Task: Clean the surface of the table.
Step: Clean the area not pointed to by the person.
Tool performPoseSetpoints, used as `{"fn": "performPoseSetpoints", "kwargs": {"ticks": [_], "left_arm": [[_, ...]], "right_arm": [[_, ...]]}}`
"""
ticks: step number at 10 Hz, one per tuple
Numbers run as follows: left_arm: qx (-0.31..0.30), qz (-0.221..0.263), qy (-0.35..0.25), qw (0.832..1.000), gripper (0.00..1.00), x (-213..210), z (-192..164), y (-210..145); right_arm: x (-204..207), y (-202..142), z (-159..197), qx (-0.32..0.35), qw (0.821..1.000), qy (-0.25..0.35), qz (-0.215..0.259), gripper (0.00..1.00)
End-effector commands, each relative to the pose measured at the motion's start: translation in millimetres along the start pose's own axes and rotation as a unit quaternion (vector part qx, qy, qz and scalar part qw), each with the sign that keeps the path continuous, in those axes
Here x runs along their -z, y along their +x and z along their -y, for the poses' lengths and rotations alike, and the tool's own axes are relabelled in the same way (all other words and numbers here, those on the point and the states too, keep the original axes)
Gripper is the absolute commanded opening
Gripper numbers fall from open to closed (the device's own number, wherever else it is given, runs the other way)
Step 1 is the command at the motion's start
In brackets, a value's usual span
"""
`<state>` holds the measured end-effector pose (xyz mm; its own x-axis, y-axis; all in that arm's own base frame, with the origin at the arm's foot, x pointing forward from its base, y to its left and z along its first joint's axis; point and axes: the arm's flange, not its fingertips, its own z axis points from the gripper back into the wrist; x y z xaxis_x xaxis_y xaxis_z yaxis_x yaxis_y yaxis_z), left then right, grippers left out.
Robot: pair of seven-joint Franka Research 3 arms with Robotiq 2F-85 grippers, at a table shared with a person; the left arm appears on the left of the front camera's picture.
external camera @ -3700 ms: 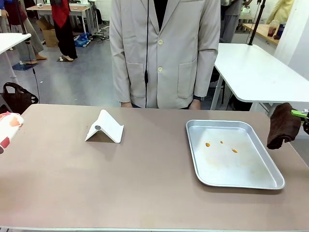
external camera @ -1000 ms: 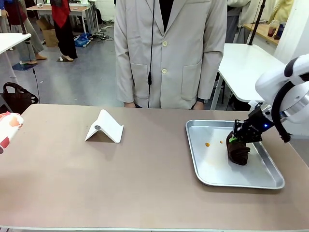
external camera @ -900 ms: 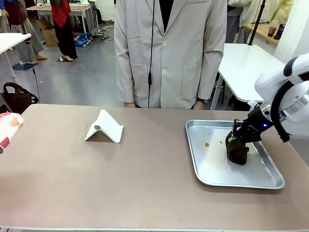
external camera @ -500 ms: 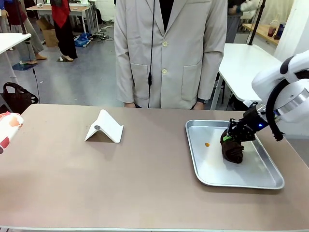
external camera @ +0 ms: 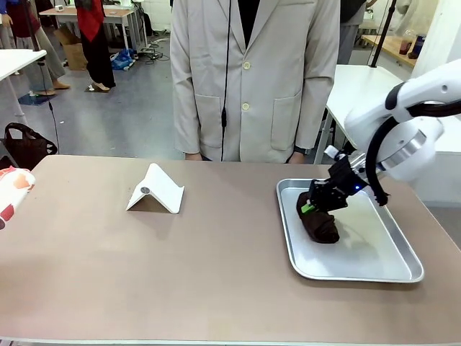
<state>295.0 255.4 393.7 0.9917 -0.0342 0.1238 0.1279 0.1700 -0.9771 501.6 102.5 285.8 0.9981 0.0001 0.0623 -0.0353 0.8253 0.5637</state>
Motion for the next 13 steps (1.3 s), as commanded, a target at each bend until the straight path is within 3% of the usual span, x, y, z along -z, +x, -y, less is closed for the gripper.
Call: {"fn": "performPoseSetpoints", "kwargs": {"ticks": [1,5,7,8,11,13], "left_arm": [[0.001,0.000,-0.002,1.000,0.22,0.6,5.0,-1.0],[0.001,0.000,-0.002,1.000,0.22,0.6,5.0,-1.0],[0.001,0.000,-0.002,1.000,0.22,0.6,5.0,-1.0],[0.001,0.000,-0.002,1.000,0.22,0.6,5.0,-1.0],[0.001,0.000,-0.002,1.000,0.22,0.6,5.0,-1.0],[0.001,0.000,-0.002,1.000,0.22,0.6,5.0,-1.0]], "right_arm": [[38.1,-16.6,-8.9,-0.068,0.994,0.014,-0.081,0.02],[34.1,-31.1,-0.8,-0.126,0.980,-0.044,-0.146,0.02],[23.2,-40.9,6.8,-0.159,0.962,-0.065,-0.212,0.02],[17.5,-42.8,12.0,-0.160,0.959,-0.073,-0.221,0.02],[-6.2,-43.0,32.5,-0.135,0.964,-0.096,-0.209,0.02],[-23.7,-40.9,47.7,-0.109,0.975,-0.085,-0.173,0.02]]}}
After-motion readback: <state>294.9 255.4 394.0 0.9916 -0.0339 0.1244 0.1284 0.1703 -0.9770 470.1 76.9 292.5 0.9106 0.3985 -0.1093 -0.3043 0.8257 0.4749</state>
